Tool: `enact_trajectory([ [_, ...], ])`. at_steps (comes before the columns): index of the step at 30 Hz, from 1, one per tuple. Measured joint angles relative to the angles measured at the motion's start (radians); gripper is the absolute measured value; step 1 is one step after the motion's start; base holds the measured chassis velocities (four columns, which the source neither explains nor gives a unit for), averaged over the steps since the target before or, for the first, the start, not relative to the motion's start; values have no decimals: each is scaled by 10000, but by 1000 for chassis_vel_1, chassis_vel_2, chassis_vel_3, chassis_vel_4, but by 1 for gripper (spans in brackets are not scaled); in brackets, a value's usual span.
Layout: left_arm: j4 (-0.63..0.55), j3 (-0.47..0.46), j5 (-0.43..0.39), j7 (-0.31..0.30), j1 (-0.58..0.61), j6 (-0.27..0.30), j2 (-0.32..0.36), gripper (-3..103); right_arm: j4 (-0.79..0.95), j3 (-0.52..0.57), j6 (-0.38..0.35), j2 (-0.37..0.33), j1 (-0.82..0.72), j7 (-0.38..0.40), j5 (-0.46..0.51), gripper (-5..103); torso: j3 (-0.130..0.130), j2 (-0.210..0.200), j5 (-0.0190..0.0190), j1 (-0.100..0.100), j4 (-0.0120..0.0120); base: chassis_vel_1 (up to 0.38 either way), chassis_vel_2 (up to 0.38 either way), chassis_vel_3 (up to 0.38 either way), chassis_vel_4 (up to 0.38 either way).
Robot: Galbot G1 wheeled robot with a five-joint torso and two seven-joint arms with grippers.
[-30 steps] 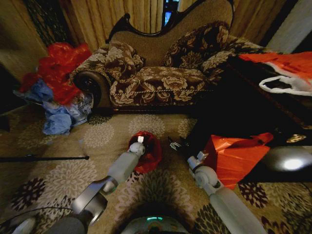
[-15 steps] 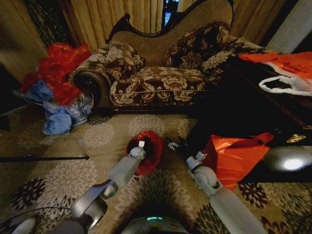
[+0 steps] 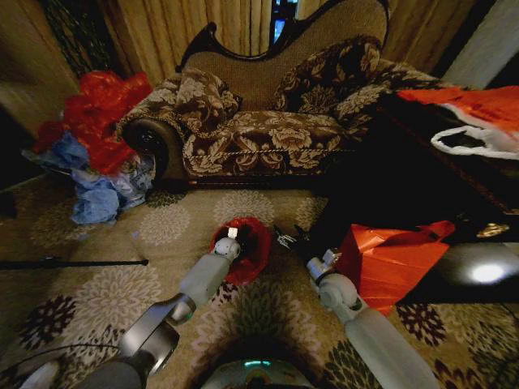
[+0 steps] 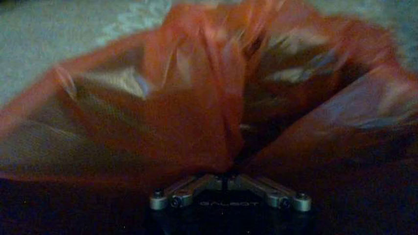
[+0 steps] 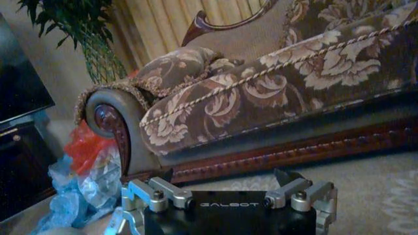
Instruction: Place a garbage bag over the trash bin.
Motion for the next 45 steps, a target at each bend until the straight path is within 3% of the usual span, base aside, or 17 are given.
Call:
enact_trajectory([
  [11,-2801,54,-468,-57,1134,-143,1105,0,468,218,0,-148,-344,108,6,100,0,0,-1,0,1,0,0,0,0],
  [13,-3255,-36,-364,164,1387,-479,1280,0,553,289,-1,-161,-428,110,6,100,0,0,-1,0,2,0,0,0,0],
  [16,-4386,-302,-183,675,2064,-1857,1839,0,957,492,-78,-217,-752,348,105,100,0,0,-3,0,0,0,0,0,0],
  [17,-4386,-302,-183,675,2064,-1857,1839,0,957,492,-78,-217,-752,348,105,100,0,0,-3,0,0,0,0,0,0],
  [20,-6113,-759,426,730,3137,-4023,3015,0,1502,923,-303,-96,-1488,677,-309,100,0,1,-3,0,0,0,0,0,0],
  [21,-6113,-759,426,730,3137,-4023,3015,0,1502,923,-303,-96,-1488,677,-309,100,0,1,-3,0,0,0,0,0,0],
  [24,-7988,-1485,922,9,4329,-4335,4009,-1,1847,1384,-546,248,-2319,640,-1164,100,-1,1,3,-1,6,0,0,0,0],
  [26,-8472,-1712,1228,-86,4693,-4383,4254,-1,2024,1611,-687,365,-2649,596,-1219,100,-2,1,5,-2,7,0,0,0,0],
  [29,-9694,-2755,2307,-222,6331,-4648,4717,15,2538,2275,-718,704,-3750,594,-1565,100,0,2,-9,0,-7,0,0,0,0],
  [30,-9694,-2755,2307,-222,6331,-4648,4717,15,2538,2275,-718,704,-3750,594,-1565,100,0,2,-9,0,-7,0,0,0,0],
  [32,-10656,-4102,2777,-295,8269,-4559,4650,26,2770,2656,-447,948,-4509,414,-2316,100,-1,1,1,-2,8,0,0,0,0],
  [33,-10656,-4102,2777,-295,8269,-4559,4650,26,2770,2656,-447,948,-4509,414,-2316,100,-1,1,1,-2,8,0,0,0,0],
  [36,-11811,-5991,3929,-32,11340,-4836,3633,42,3247,2954,22,1505,-5715,185,-2977,100,-3,2,-1,-3,7,0,0,0,0],
  [38,-12138,-6476,4191,20,12101,-5061,3198,42,3407,3052,293,1783,-6151,79,-3390,100,-3,2,3,-3,6,0,0,0,0],
  [39,-12456,-6897,4343,52,12689,-5233,2754,53,3504,3150,536,2053,-6517,-99,-3828,100,-4,3,0,-4,6,0,0,0,0],
  [40,-12778,-7219,4403,86,13141,-5412,2358,53,3598,3255,793,2347,-6908,-352,-4332,100,-3,3,-1,-3,2,0,0,0,0],
  [45,-13752,-7453,4507,97,13931,-5582,1426,69,4084,3450,1382,2850,-7786,-605,-5157,100,-2,4,2,-2,0,0,0,0,0],
])
